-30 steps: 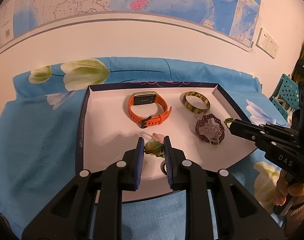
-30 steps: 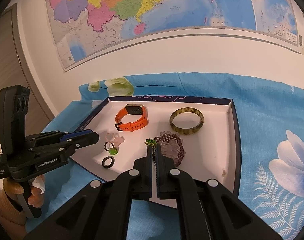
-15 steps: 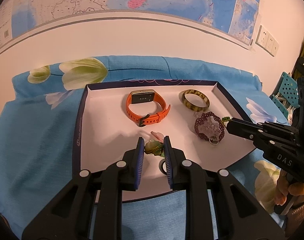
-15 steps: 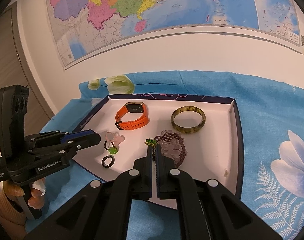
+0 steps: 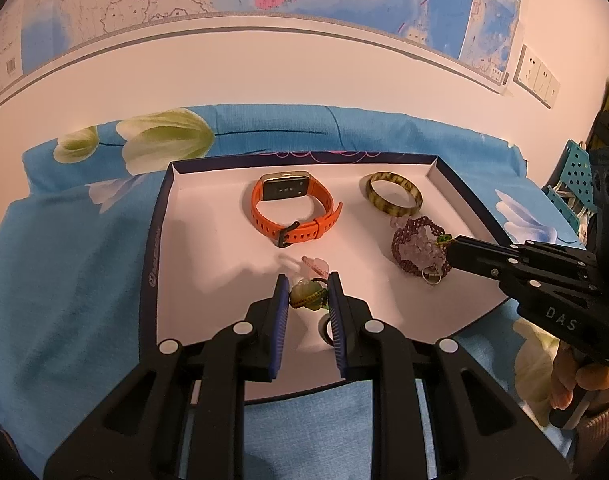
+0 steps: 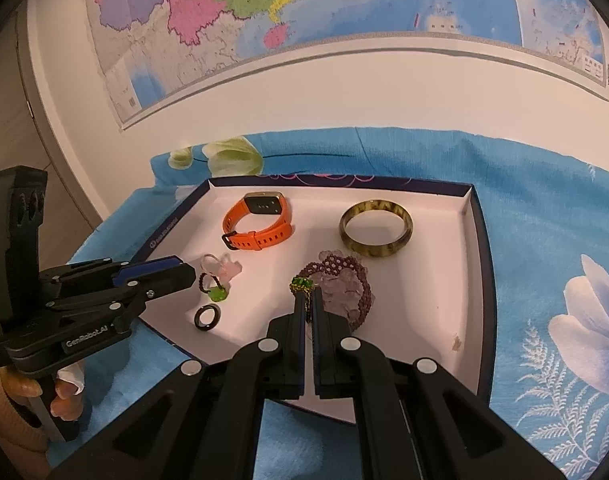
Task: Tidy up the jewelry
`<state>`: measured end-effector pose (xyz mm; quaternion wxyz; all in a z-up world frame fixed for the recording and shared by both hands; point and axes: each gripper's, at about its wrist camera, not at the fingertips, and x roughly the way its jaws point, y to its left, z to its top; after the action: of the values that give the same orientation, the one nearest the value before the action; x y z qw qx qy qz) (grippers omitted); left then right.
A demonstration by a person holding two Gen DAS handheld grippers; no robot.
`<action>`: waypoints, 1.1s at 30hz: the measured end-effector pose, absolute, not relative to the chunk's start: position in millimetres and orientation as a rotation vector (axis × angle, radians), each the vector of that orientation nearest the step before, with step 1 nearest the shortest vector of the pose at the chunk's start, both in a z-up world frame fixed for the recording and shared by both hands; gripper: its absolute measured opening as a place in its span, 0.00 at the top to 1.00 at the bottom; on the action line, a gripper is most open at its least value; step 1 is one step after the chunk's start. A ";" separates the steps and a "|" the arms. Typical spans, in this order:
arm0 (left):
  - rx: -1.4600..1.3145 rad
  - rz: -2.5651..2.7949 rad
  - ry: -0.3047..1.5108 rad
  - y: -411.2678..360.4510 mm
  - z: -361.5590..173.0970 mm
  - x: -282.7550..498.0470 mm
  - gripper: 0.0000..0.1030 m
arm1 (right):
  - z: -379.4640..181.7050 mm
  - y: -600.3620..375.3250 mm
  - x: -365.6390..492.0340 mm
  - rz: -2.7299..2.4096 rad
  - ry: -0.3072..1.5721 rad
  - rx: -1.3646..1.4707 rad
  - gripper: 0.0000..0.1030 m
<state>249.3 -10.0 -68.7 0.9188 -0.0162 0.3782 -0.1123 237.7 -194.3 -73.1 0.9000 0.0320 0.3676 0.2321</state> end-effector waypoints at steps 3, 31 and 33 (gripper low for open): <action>-0.028 -0.230 0.783 -11.1 -70.4 250.3 0.80 | -76.2 -192.9 240.3 0.476 0.772 0.062 0.98; -0.007 -0.225 0.741 -11.7 -64.1 232.1 0.25 | -73.5 -198.2 228.7 0.439 0.743 0.062 0.64; -0.015 -0.212 0.704 -8.5 -55.3 221.7 0.11 | -67.0 -199.4 220.2 0.425 0.710 0.053 0.44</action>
<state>221.7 -8.5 -55.3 0.9332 -0.0075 0.3441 -0.1037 220.2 -199.4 -67.0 0.9153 0.0256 0.3449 0.2065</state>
